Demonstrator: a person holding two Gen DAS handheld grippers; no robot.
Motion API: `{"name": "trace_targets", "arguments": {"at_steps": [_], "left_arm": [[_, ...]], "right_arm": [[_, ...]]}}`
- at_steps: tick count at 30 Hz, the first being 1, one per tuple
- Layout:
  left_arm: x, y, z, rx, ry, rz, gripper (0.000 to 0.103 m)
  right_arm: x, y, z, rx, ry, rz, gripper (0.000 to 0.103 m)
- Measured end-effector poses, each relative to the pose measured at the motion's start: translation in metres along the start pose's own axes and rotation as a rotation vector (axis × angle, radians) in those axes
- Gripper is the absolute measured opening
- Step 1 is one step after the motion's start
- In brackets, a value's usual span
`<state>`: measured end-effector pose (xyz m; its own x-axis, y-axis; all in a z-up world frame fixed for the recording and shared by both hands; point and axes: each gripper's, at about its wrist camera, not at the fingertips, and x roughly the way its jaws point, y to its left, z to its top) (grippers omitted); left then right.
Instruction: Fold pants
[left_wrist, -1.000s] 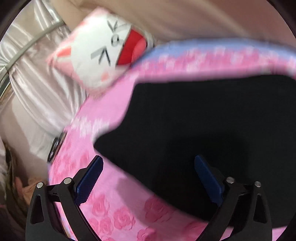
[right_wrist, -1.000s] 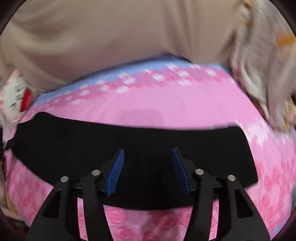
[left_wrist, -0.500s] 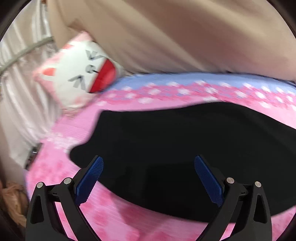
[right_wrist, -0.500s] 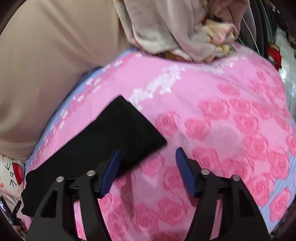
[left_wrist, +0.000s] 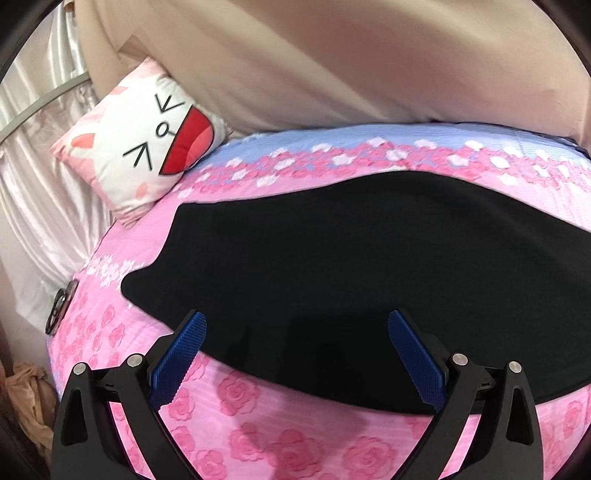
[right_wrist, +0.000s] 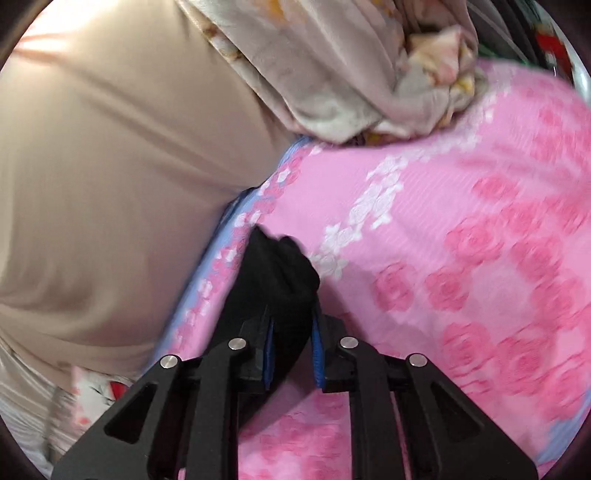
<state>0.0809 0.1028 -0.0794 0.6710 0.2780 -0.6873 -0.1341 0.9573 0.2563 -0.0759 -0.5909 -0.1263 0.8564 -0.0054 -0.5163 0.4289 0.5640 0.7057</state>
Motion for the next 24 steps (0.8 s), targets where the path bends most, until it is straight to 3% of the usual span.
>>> {"name": "trace_targets", "arguments": {"at_steps": [1, 4, 7, 9, 13, 17, 20, 24], "left_arm": [[0.006, 0.003, -0.003, -0.004, 0.020, 0.008, 0.098], [0.020, 0.010, -0.010, -0.021, 0.070, 0.026, 0.098], [0.023, 0.022, -0.013, -0.045, 0.068, 0.040, 0.098], [0.025, 0.031, -0.012, -0.065, 0.068, 0.046, 0.098], [0.022, 0.045, -0.008, -0.093, 0.036, 0.035, 0.098], [0.024, 0.045, -0.007, -0.089, 0.012, -0.011, 0.098], [0.025, 0.040, -0.009, -0.085, 0.009, -0.068, 0.098], [0.022, 0.040, -0.010, -0.077, -0.006, -0.124, 0.098]], "right_arm": [[0.011, -0.007, -0.005, 0.010, 0.038, -0.035, 0.015], [0.005, 0.006, -0.009, -0.035, 0.004, -0.042, 0.015], [0.013, 0.018, -0.012, -0.099, 0.027, -0.143, 0.015], [0.005, 0.045, -0.014, -0.138, -0.006, -0.115, 0.015], [-0.016, 0.145, -0.031, -0.341, -0.039, 0.020, 0.015], [-0.001, 0.258, -0.080, -0.524, 0.059, 0.227, 0.015], [0.028, 0.329, -0.142, -0.640, 0.172, 0.364, 0.015], [0.094, 0.380, -0.244, -0.758, 0.372, 0.421, 0.015]]}}
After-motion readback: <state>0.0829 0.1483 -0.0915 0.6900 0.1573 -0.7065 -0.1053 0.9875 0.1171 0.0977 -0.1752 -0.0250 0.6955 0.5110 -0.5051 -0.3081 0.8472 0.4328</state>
